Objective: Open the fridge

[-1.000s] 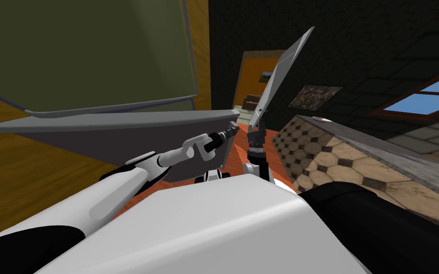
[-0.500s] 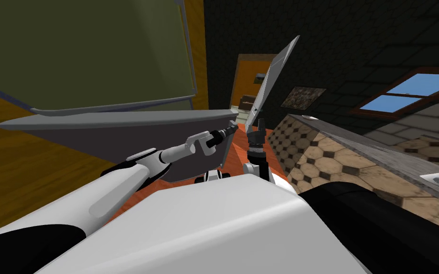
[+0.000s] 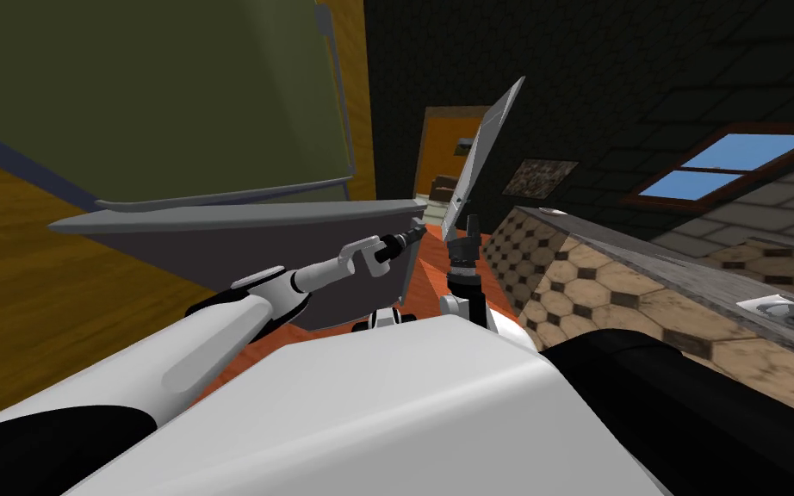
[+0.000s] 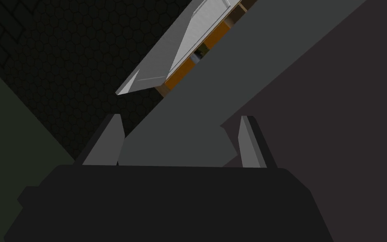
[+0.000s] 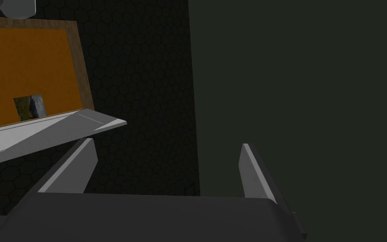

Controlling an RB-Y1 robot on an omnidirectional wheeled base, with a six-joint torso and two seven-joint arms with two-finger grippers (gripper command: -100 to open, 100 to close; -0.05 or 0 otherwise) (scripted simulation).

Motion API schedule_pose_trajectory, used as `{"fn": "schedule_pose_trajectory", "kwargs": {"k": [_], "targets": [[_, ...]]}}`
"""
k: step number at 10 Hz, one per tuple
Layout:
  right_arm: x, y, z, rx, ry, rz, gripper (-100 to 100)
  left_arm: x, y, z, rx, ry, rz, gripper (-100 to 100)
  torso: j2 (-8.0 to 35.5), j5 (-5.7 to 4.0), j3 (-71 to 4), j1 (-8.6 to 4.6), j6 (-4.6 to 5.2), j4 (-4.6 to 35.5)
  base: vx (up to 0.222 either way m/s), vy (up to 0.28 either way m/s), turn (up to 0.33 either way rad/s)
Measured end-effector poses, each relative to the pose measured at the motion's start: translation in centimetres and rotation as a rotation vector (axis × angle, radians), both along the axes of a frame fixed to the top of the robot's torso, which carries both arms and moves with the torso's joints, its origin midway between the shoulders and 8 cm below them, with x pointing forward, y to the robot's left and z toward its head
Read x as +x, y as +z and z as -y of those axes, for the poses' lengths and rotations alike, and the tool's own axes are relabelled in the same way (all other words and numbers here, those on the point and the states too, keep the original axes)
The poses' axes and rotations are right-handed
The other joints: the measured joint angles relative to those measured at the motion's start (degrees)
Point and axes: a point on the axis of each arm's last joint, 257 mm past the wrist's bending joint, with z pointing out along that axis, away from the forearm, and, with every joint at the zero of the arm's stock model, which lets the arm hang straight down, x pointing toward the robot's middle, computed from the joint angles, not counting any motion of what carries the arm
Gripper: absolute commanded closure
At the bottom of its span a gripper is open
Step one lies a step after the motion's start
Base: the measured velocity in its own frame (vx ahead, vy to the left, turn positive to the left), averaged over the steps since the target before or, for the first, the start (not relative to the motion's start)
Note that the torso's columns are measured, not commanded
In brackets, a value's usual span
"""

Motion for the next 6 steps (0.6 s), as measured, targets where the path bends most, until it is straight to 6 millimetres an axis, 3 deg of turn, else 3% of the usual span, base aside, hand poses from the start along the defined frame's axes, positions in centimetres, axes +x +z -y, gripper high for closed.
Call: {"fn": "schedule_pose_trajectory", "kwargs": {"k": [2,5,6], "targets": [[0.0,0.0,0.0,0.000,0.000,0.000,0,0.6,0.8,0.9,-0.007,-0.024,0.002,100,0.80,-0.01,0.53,-0.27,0.37,0.20,-0.196,0.098,-0.201],[0.0,0.0,0.0,0.000,0.000,0.000,0,2.2,-0.4,0.7,-0.003,-0.011,-0.011,100,-0.02,-0.03,-0.02,-0.17,0.00,0.04,-0.025,-0.003,0.008],[0.0,0.0,0.0,0.000,0.000,0.000,0,3.2,-0.9,0.6,0.004,0.007,-0.013,100,-0.19,-0.05,-0.13,-0.11,0.01,-0.13,-0.138,0.085,-0.265]]}}
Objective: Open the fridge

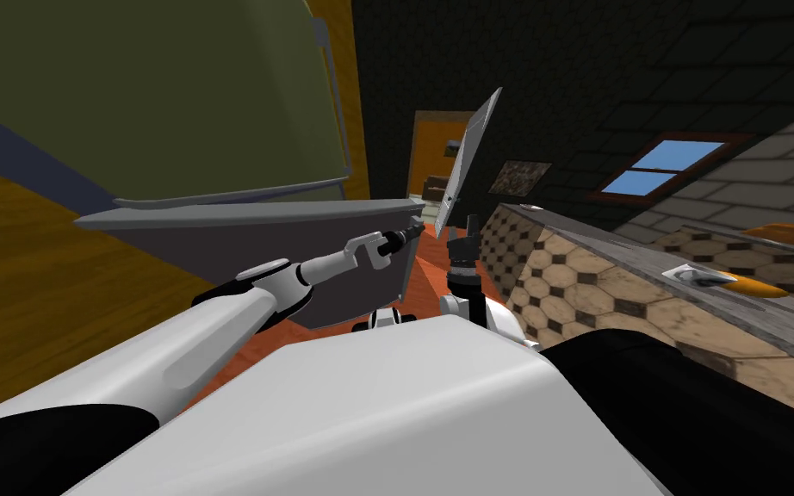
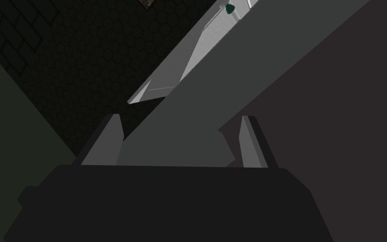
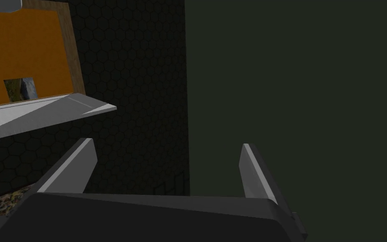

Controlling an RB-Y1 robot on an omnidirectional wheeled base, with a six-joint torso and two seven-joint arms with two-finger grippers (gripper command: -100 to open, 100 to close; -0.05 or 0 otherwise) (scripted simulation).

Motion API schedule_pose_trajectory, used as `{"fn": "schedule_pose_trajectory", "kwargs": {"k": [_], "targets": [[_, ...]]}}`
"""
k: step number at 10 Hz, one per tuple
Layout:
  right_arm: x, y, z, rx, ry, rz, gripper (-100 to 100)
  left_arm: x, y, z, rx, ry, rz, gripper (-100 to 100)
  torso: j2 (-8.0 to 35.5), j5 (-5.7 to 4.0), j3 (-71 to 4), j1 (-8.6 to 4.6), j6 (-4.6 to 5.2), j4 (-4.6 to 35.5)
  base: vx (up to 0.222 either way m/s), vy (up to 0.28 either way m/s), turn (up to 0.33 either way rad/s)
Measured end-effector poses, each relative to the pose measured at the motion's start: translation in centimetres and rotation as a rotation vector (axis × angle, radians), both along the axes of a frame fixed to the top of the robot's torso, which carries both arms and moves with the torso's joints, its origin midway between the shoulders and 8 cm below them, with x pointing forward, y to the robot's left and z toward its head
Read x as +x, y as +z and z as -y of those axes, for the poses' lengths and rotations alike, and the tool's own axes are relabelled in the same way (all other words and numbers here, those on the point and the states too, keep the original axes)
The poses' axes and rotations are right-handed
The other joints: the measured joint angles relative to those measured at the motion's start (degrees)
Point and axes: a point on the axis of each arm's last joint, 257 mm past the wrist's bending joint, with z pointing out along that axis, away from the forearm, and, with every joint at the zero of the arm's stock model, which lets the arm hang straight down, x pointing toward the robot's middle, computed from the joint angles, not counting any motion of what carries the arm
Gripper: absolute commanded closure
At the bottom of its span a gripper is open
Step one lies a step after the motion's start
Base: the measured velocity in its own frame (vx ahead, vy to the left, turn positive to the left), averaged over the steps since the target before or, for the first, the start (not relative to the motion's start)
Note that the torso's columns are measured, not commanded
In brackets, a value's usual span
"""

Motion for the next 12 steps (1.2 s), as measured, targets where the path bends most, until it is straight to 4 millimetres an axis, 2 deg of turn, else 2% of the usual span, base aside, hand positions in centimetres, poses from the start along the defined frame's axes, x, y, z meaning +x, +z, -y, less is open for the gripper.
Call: {"fn": "schedule_pose_trajectory", "kwargs": {"k": [2,4,6,7,8,9,12], "targets": [[0.0,0.0,0.0,0.000,0.000,0.000,0,1.7,0.5,-0.2,-0.004,-0.004,0.003,100,0.69,-0.03,0.45,-0.20,0.42,0.09,-0.189,0.099,-0.219],[0.0,0.0,0.0,0.000,0.000,0.000,0,2.4,-0.4,-0.7,-0.003,0.005,-0.009,100,0.22,0.05,0.15,0.05,-0.21,0.12,-0.048,-0.009,0.024],[0.0,0.0,0.0,0.000,0.000,0.000,0,3.7,-1.0,-1.1,0.007,0.028,-0.013,100,-0.03,0.12,-0.04,0.29,-0.09,-0.04,-0.057,0.023,-0.130],[0.0,0.0,0.0,0.000,0.000,0.000,0,4.6,-0.5,-1.2,0.009,0.029,-0.009,100,0.44,0.12,0.20,0.11,0.41,0.07,-0.236,0.116,-0.298],[0.0,0.0,0.0,0.000,0.000,0.000,0,5.2,0.0,-1.4,0.004,0.026,-0.007,100,0.80,0.10,0.47,-0.05,0.40,0.17,-0.174,0.076,-0.088],[0.0,0.0,0.0,0.000,0.000,0.000,0,5.4,-0.3,-1.3,-0.002,0.021,-0.009,-100,0.59,0.11,0.37,-0.01,0.09,0.19,-0.067,0.035,0.039],[0.0,0.0,0.0,0.000,0.000,0.000,0,4.9,2.3,-0.7,-0.012,0.009,-0.006,-100,0.96,0.48,0.53,0.76,-0.21,1.00,0.041,0.008,0.045]]}}
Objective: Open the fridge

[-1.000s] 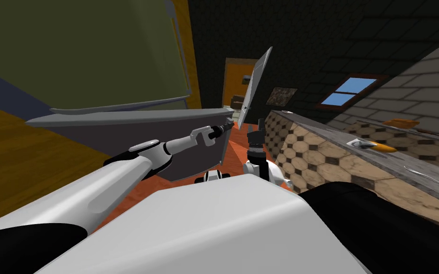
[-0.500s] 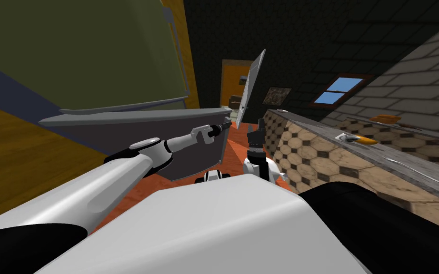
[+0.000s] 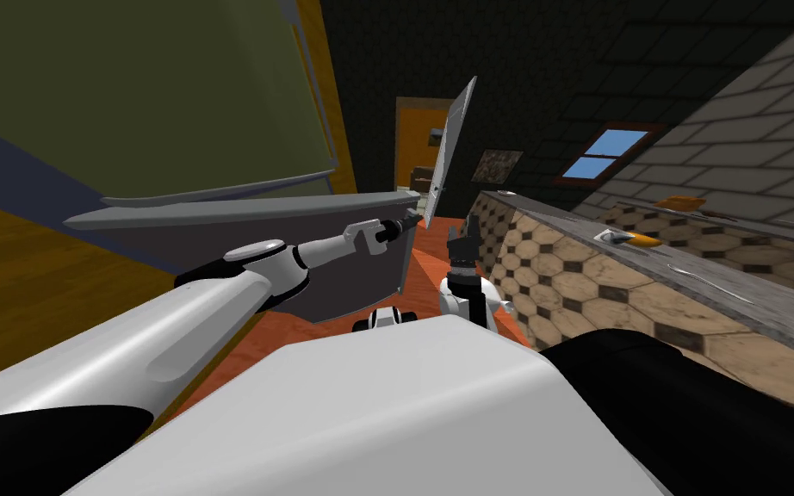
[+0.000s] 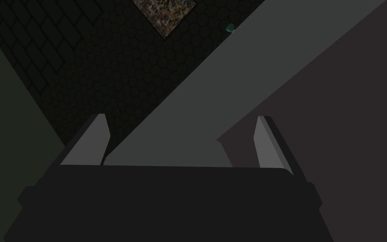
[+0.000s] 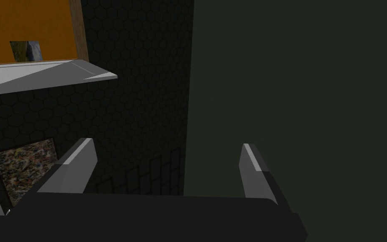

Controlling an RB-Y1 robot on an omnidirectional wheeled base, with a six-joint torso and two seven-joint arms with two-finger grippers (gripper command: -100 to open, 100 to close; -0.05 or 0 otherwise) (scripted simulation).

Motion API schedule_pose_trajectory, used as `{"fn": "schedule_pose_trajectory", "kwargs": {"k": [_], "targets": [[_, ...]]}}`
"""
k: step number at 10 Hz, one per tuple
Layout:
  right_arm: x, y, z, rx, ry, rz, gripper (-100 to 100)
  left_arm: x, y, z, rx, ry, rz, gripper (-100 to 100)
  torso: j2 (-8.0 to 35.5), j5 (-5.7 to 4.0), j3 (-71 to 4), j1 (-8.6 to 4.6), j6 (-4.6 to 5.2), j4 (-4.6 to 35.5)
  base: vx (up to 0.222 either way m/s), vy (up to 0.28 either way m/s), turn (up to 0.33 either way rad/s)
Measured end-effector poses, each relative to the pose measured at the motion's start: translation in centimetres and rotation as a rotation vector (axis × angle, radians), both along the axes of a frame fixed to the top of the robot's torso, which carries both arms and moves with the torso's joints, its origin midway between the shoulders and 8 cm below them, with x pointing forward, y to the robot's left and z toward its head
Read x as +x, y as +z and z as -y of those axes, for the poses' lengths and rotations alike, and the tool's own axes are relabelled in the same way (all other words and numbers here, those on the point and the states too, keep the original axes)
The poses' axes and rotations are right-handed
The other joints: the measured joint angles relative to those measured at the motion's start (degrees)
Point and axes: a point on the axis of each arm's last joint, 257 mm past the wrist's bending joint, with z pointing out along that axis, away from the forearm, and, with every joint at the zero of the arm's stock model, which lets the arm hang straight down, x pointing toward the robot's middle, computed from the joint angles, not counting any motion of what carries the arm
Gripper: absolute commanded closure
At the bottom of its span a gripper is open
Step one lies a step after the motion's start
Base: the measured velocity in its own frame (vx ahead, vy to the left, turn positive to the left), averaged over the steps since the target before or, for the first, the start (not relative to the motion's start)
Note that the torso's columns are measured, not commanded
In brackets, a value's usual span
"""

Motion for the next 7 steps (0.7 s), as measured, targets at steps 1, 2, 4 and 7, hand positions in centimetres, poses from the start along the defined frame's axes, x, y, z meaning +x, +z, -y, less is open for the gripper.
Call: {"fn": "schedule_pose_trajectory", "kwargs": {"k": [1,2,4,7], "targets": [[0.0,0.0,0.0,0.000,0.000,0.000,0,-0.2,0.7,0.2,-0.002,-0.004,-0.002,-100,0.31,0.04,0.20,0.08,-0.02,0.14,0.039,0.018,0.036],[0.0,0.0,0.0,0.000,0.000,0.000,0,-0.6,1.5,0.6,-0.005,-0.009,-0.002,-100,0.52,0.06,0.32,0.14,-0.04,0.23,0.022,0.023,0.032],[0.0,0.0,0.0,0.000,0.000,0.000,0,-0.9,2.9,0.8,-0.009,-0.012,-0.003,-100,0.56,0.07,0.35,0.14,-0.05,0.24,0.009,0.014,0.019],[0.0,0.0,0.0,0.000,0.000,0.000,0,-0.9,2.9,0.9,-0.009,-0.012,-0.005,0,0.40,-0.01,0.25,-0.05,0.01,0.15,0.000,0.000,0.000]]}}
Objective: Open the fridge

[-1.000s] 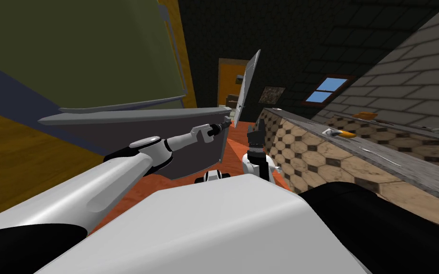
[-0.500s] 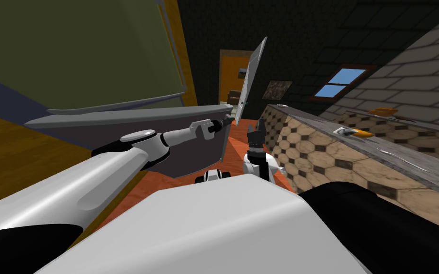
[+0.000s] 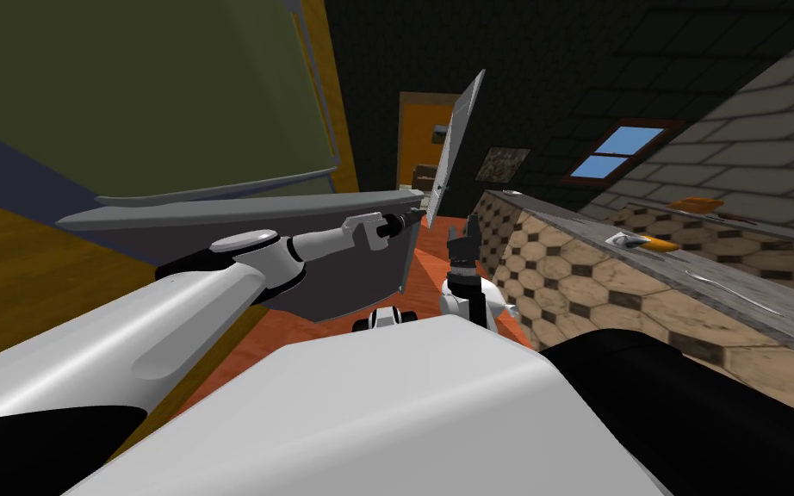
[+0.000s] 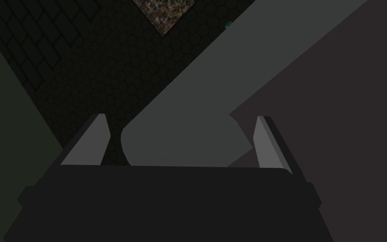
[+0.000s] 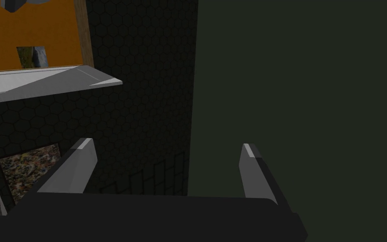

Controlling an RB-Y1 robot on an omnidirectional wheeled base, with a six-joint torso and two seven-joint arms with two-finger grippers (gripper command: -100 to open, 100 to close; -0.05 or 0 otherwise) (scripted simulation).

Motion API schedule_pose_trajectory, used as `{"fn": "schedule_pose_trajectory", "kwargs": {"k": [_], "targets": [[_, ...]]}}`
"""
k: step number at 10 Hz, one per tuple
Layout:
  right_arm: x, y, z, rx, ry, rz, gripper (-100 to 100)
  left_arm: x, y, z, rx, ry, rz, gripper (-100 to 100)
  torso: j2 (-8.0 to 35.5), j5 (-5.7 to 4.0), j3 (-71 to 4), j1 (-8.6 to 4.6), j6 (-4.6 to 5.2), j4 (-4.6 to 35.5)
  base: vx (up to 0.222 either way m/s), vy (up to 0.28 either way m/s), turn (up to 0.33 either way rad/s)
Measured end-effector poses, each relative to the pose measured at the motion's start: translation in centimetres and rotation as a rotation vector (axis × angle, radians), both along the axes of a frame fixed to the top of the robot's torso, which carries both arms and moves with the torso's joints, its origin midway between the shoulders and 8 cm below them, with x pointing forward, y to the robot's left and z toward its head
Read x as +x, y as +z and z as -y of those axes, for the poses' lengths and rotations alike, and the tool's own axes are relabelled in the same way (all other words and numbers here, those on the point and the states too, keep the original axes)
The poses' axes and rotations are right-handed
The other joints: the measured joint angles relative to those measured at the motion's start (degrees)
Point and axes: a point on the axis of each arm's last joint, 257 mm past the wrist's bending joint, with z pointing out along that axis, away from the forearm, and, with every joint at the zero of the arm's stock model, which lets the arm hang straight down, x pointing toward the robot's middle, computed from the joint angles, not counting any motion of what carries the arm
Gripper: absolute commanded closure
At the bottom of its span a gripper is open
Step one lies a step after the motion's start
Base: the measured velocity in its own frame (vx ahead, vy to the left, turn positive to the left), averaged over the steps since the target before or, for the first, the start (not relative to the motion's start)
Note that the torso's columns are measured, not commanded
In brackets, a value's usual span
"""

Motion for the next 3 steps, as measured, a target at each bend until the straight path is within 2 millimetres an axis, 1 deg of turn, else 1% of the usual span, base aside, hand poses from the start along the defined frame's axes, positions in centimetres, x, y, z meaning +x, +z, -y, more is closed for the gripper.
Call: {"fn": "schedule_pose_trajectory", "kwargs": {"k": [3], "targets": [[0.00,0.00,0.00,0.000,0.000,0.000,0,0.01,-0.01,-0.01,0.000,0.000,0.000,0,0.00,0.01,0.00,0.03,0.00,-0.01,0.000,0.000,0.000]]}}
